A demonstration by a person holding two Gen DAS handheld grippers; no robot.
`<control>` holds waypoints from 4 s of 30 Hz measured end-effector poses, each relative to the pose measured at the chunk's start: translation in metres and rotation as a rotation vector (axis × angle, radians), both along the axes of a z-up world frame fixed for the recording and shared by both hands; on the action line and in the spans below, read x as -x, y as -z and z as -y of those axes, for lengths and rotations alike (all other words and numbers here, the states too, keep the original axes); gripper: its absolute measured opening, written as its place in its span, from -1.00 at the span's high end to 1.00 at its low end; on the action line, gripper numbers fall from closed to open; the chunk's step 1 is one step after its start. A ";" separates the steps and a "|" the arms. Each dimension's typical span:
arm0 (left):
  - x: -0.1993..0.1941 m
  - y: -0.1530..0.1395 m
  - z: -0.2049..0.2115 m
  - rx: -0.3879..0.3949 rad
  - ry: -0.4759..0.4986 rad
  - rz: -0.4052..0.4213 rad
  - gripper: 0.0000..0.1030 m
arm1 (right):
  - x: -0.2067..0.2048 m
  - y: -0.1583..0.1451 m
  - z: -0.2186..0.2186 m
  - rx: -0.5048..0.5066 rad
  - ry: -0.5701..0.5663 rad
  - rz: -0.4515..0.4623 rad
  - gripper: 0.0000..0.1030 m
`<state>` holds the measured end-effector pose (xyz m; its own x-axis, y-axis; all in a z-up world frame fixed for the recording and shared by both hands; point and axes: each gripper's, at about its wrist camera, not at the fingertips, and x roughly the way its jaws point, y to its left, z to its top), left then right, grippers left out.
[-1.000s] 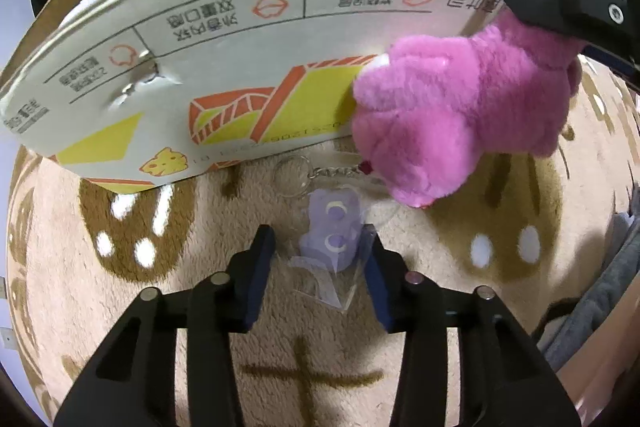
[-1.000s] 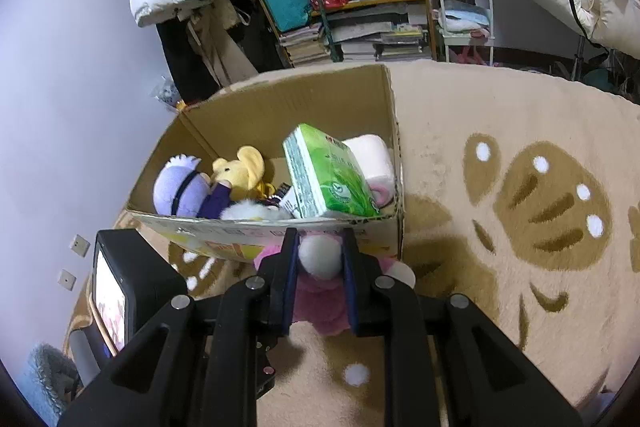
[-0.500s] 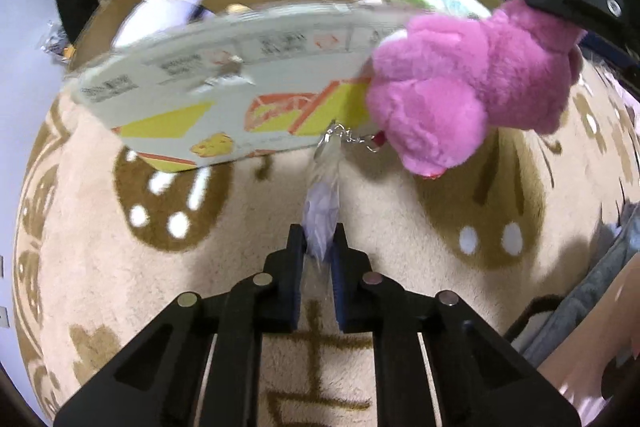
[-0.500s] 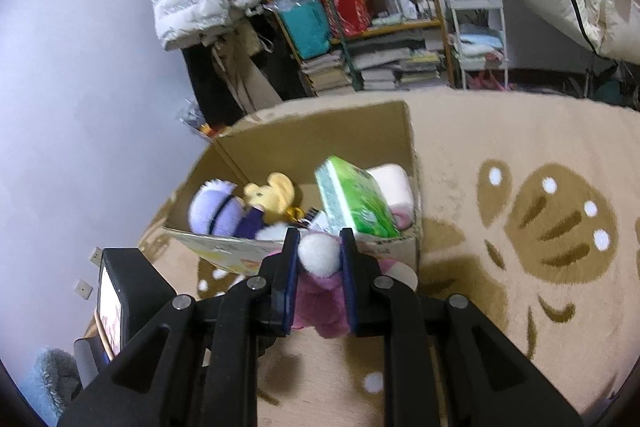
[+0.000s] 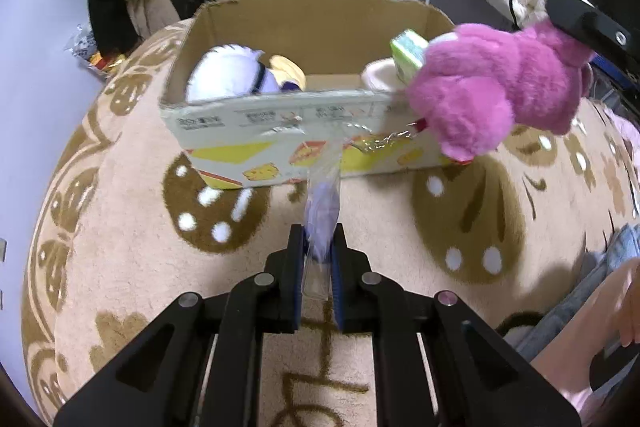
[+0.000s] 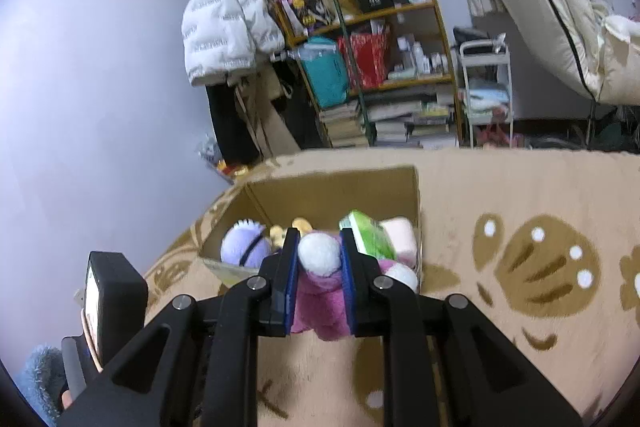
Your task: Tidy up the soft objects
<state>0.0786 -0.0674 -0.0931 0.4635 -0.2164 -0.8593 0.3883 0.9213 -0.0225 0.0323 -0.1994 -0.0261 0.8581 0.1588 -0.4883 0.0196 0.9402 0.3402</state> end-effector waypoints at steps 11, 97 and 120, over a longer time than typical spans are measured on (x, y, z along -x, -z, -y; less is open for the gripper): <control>-0.003 -0.032 -0.006 0.065 -0.036 0.116 0.78 | 0.003 -0.013 0.003 -0.011 -0.004 0.070 0.62; -0.073 -0.047 0.000 0.057 -0.096 0.208 0.08 | -0.086 0.004 0.008 -0.042 -0.139 0.055 0.54; -0.031 -0.081 -0.041 0.078 -0.203 0.300 -0.88 | -0.052 -0.013 0.027 -0.005 -0.006 0.046 -0.93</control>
<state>0.1098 -0.0262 -0.0122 0.7325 -0.1534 -0.6632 0.1978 0.9802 -0.0083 0.0847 -0.2259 -0.0128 0.8788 0.1664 -0.4473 -0.0020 0.9386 0.3451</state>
